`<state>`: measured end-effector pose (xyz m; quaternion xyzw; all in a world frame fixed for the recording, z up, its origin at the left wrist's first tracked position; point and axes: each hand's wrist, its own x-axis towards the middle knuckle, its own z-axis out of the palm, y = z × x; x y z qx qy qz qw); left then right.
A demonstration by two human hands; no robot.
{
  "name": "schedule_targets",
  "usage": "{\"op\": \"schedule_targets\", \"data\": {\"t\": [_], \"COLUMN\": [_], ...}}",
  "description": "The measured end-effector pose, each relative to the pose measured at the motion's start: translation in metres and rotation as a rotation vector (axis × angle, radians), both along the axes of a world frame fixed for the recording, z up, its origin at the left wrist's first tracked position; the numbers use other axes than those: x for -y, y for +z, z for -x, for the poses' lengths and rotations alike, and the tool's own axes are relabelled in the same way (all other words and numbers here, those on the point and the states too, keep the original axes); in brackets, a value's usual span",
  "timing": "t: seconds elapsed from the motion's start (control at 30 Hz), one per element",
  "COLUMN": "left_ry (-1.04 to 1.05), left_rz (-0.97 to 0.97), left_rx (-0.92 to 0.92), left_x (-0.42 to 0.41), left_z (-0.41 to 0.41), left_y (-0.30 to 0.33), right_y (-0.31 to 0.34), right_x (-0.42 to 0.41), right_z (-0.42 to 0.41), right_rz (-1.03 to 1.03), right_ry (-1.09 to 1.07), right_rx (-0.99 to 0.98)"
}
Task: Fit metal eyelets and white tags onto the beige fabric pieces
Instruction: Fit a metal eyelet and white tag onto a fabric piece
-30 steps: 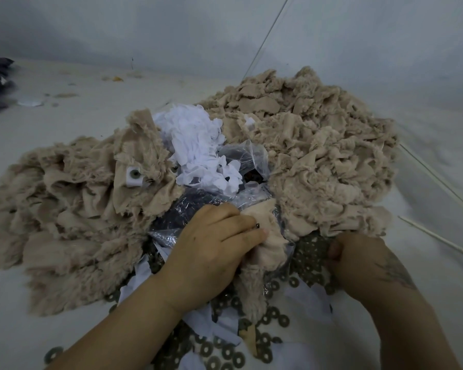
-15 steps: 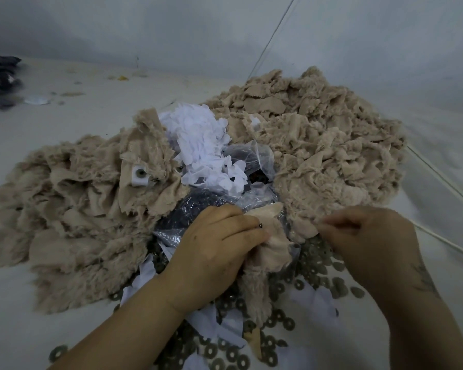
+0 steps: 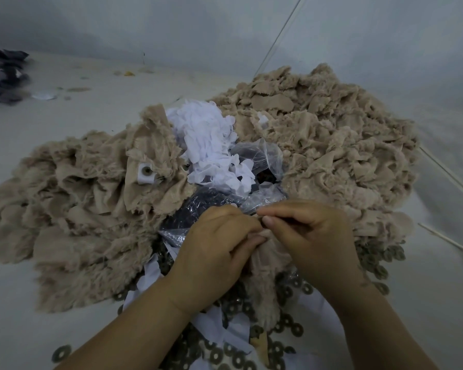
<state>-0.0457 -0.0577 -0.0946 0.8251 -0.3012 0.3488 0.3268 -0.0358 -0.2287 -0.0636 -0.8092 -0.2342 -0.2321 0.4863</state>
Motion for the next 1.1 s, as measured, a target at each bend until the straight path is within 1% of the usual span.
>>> {"op": "schedule_targets", "data": {"t": [0.2, 0.33, 0.43, 0.57, 0.67, 0.77, 0.9, 1.1], "left_ry": [-0.014, -0.022, -0.006, -0.01, 0.009, 0.069, 0.09, 0.119], "left_rz": [0.119, 0.13, 0.175, 0.239, 0.178, 0.072, -0.046, -0.057], "left_rx": [-0.08, -0.032, -0.068, -0.16, -0.187, -0.13, -0.014, 0.121], "left_x": [0.004, 0.004, 0.003, 0.003, 0.001, 0.002, 0.004, 0.007], "left_z": [0.003, 0.001, 0.0, 0.003, 0.002, 0.001, 0.0, 0.001], "left_y": [0.002, 0.004, 0.004, 0.005, 0.007, 0.004, 0.0, 0.001], "right_y": [-0.007, -0.012, -0.014, -0.012, -0.013, -0.015, -0.019, -0.02], "right_x": [0.008, 0.006, 0.005, 0.007, 0.008, 0.006, 0.005, 0.001], "right_z": [-0.003, -0.006, -0.006, -0.003, -0.002, -0.004, -0.005, -0.005], "right_rz": [0.061, 0.063, 0.071, 0.074, 0.072, 0.093, 0.042, 0.021], "right_ry": [0.024, -0.04, -0.042, 0.036, 0.105, 0.072, 0.08, 0.086], "right_rx": [0.148, 0.15, 0.182, 0.225, 0.208, 0.234, 0.234, 0.191]}}
